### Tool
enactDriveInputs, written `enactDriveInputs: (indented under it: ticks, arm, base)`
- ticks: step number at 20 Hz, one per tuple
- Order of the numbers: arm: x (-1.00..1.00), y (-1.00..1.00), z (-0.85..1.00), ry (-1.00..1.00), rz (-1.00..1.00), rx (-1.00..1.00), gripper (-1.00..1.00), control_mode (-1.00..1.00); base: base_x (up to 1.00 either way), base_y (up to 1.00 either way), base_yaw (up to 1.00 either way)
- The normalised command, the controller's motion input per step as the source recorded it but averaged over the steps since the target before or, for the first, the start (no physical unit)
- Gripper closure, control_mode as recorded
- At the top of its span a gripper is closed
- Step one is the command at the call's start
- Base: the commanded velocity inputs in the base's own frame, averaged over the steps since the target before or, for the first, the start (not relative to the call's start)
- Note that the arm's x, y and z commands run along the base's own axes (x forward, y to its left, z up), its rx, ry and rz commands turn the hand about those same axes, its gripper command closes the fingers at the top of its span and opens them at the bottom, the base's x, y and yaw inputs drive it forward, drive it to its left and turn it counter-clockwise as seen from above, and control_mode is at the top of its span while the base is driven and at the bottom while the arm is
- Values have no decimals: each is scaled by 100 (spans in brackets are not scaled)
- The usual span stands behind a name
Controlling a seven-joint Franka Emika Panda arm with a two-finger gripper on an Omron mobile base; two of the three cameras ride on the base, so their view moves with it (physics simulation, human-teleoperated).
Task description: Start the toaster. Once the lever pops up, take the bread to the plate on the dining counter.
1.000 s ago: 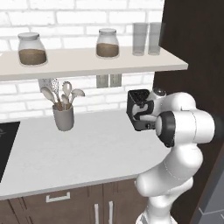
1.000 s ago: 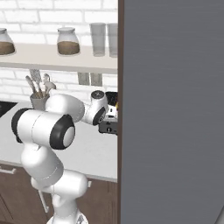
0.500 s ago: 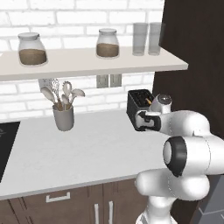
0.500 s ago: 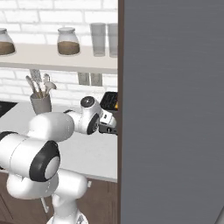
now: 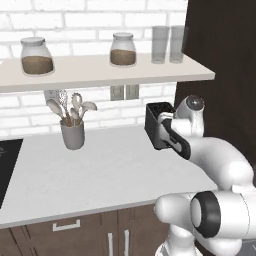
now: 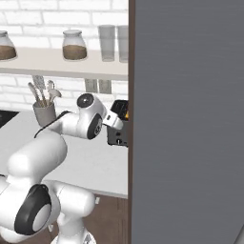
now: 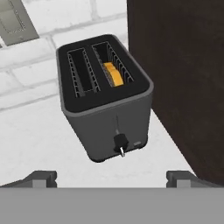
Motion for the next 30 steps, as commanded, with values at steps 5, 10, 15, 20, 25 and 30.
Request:
enactDriveInputs:
  ticks: [5,10,15,20,25,30]
  arm:
    - [-7,-11,100,0,5,1,-100,-100]
    - [-11,0,53,0,3,-1,-100,-100]
    - [-2,0,2,0,2,-9,-100,-100]
    - [0,0,0,0,0,-9,-100,-100]
    - [0,0,0,0,0,0,-100,-100]
    - [0,0,0,0,0,0,-100,-100]
  base:
    - [0,0,0]
    - [0,0,0]
    - [0,0,0]
    - [0,0,0]
    - [0,0,0]
    - [0,0,0]
